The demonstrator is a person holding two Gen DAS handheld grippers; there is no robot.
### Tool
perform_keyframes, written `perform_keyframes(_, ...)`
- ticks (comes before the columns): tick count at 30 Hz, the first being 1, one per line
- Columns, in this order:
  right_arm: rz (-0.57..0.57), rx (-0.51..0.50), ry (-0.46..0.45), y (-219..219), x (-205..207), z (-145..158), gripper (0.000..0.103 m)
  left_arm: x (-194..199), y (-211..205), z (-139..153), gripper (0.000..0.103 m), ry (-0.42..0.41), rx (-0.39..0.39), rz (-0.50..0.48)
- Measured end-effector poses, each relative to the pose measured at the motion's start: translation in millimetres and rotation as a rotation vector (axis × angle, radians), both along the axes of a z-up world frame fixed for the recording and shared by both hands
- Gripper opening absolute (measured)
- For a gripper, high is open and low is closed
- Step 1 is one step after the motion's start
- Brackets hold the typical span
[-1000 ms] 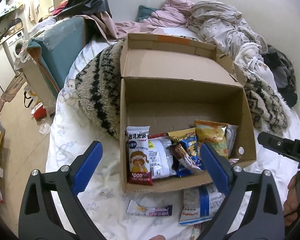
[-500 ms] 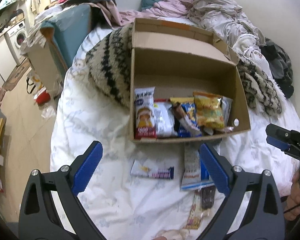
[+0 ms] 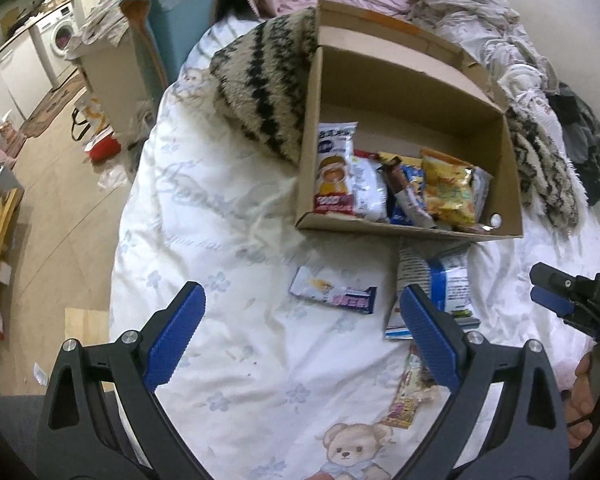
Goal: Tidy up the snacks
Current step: 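Withdraw both grippers and grasp the blue-and-white bag with the right gripper, then lift the blue-and-white bag with the right gripper while the left grasps the pink-and-white bar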
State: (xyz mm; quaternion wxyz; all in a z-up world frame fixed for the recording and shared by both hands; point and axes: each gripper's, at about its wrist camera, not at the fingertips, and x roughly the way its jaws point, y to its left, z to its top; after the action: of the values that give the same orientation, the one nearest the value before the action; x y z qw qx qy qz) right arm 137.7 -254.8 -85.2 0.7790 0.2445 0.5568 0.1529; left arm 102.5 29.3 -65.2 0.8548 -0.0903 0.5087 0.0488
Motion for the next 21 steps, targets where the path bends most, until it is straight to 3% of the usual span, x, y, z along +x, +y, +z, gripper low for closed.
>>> perform_keyframes(5, 0.02, -0.001, 0.071, 10.4, 8.5, -19.0, 0.075, 2.9, 11.4, -7.6, 0.097, 0.031, -0.019, 0.052)
perform_keyframes(9, 0.1, -0.091, 0.131, 35.6, 19.2, -41.3, 0.075, 7.1, 11.6, -14.2, 0.097, 0.054, -0.037, 0.064)
perform_keyframes(14, 0.2, -0.191, 0.134, 71.1, 35.7, -63.7, 0.075, 12.3, 2.9, -17.8, 0.097, 0.065, -0.051, 0.039)
perform_keyframes(20, 0.23, -0.166, 0.164, 85.0, 47.1, -92.8, 0.074, 13.3, -3.5, -21.7, 0.097, 0.074, -0.042, 0.014)
perform_keyframes(21, 0.237, -0.174, 0.145, 86.7, 46.1, -90.5, 0.069, 13.8, -3.7, -22.6, 0.097, 0.076, -0.041, 0.014)
